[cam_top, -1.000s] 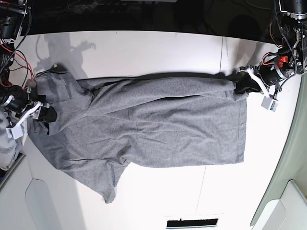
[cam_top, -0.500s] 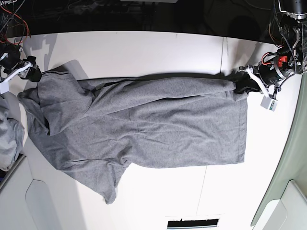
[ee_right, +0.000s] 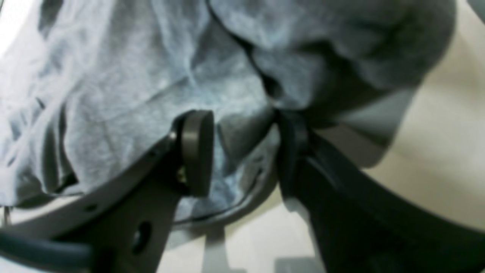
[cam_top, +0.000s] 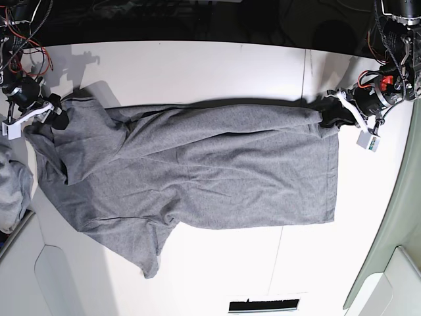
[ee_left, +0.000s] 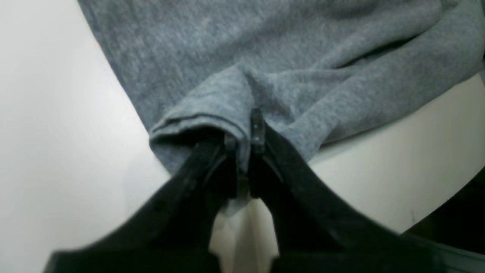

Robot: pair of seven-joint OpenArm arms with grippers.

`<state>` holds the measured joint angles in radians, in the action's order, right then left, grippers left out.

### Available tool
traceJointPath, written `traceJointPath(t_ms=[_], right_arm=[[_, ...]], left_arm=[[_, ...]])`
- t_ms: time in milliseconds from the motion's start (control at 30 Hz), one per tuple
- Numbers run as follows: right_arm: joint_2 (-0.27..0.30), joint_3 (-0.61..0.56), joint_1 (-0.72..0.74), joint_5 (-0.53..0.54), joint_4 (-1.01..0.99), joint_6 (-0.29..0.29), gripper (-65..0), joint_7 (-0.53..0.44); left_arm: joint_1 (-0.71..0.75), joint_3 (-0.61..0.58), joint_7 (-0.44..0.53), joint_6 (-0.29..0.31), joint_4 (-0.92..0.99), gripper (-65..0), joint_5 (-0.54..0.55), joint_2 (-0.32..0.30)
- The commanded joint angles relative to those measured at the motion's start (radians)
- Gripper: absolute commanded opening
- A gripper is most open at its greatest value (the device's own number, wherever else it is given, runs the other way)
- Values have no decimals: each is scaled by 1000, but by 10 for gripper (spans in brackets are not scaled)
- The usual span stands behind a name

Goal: Layout the t-shirt on the table in an organized manner, then fold the t-shirt properly
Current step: 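Grasp the shirt's side edge with both grippers and fold it inward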

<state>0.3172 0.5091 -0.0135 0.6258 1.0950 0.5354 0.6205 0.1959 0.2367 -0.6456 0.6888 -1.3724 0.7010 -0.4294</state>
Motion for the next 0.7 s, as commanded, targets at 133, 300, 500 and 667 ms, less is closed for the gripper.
traceJointPath(t_ms=[133,300,500,667], right_arm=[[-1,-7,-11,33,11,13,-597,105],[-2,-3,-60,98,107,12,-650,162],[-1,8,-126,96,275,11,-645,167],[-2,8,-152,92,306,11,-482,174]], left_arm=[[-9,7,13,9,-14,-650,19,-14],[-7,7,13,9,-14,-650,19,-14],[-7,7,13,9,-14,-650,20,-14],[-7,7,13,9,-14,-650,20,-14]])
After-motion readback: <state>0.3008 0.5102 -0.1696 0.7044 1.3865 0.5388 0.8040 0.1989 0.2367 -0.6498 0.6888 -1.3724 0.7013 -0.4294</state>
